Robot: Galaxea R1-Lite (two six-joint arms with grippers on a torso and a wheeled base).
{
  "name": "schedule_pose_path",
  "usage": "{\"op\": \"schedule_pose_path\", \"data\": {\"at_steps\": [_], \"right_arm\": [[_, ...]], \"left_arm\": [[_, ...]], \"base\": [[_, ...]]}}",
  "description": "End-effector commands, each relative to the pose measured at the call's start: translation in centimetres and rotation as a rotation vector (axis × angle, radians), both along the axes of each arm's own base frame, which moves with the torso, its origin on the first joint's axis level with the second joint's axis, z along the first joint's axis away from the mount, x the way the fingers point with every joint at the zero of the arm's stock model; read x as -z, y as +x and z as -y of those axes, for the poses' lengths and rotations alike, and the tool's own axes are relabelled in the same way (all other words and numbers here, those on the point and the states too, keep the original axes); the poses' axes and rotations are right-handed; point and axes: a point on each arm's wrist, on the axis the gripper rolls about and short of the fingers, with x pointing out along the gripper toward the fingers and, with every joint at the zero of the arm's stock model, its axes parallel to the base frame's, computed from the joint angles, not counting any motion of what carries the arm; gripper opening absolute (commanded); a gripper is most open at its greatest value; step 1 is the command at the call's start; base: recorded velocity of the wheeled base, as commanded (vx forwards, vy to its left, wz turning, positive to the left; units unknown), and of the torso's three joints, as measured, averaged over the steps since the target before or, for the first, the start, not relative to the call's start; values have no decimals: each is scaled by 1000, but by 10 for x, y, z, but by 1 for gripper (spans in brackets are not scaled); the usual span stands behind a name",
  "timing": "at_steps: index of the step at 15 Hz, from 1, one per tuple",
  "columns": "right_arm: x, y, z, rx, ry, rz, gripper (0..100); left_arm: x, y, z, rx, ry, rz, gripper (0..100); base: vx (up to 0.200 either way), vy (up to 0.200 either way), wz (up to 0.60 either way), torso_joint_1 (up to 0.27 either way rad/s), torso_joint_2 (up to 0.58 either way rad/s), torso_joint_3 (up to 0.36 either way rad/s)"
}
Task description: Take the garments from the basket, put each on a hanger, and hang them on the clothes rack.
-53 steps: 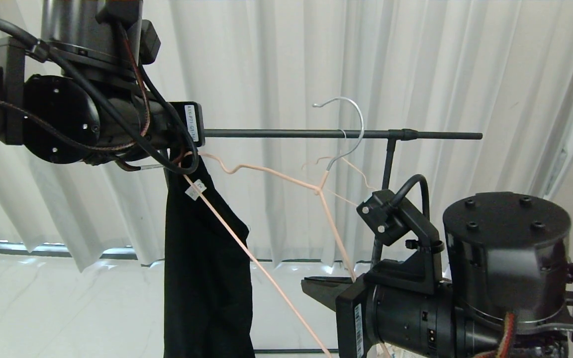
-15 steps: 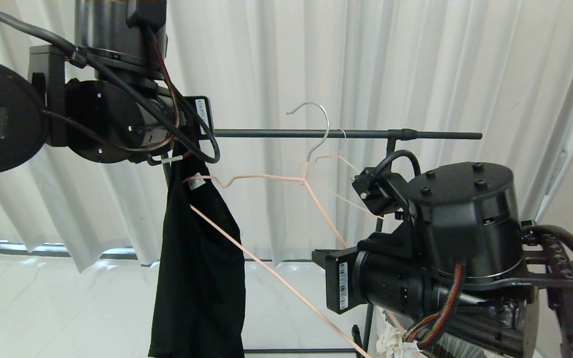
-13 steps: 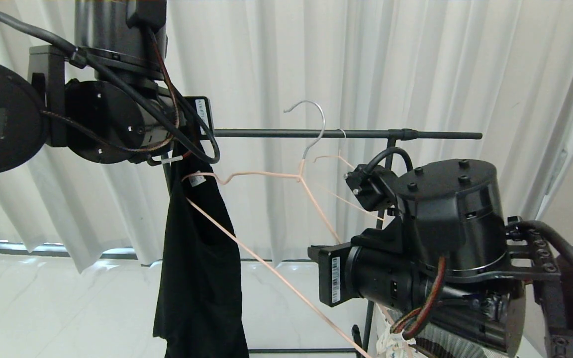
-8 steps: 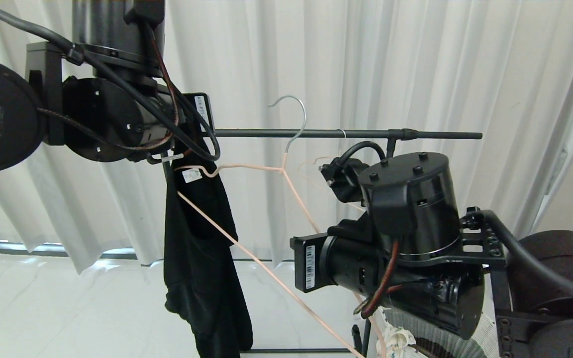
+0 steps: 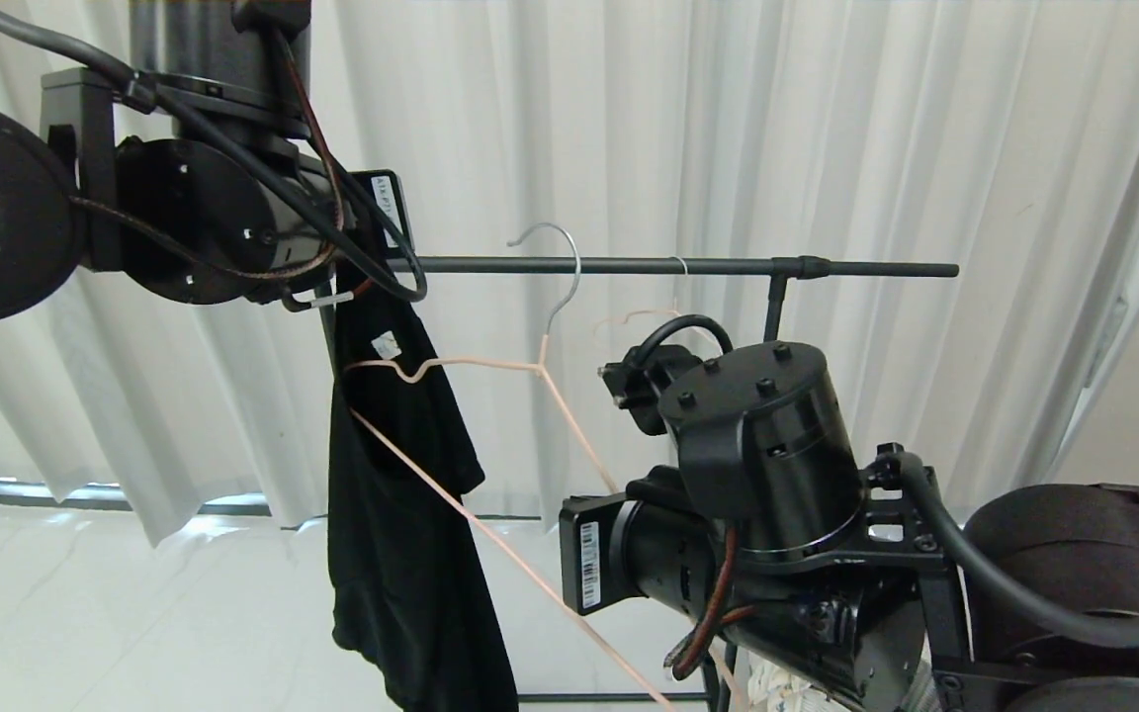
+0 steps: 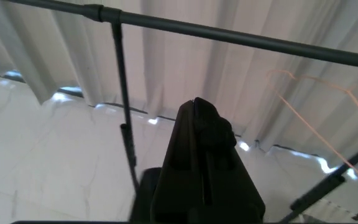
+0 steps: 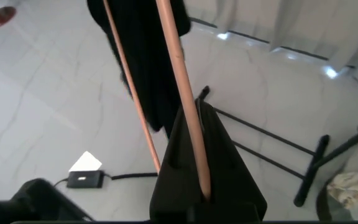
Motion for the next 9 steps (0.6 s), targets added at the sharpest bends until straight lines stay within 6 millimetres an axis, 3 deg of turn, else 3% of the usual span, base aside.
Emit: {"op": "schedule_pose_path", "data": {"at_steps": [1,6,9], "right_arm": [[3,5,2,35,-14,2,0],[0,10,3,121,-21,41,0],[-4,8,7,136,-30,53,0]], "left_arm": [[1,1,-4,-25,23,-6,0],[21,-8,-9,-24,168,-228,0],[26,6,-10,-85,192,-237,0]], "base": [[0,0,0,0,0,0],[0,0,0,0,0,0],[0,0,0,0,0,0]]}}
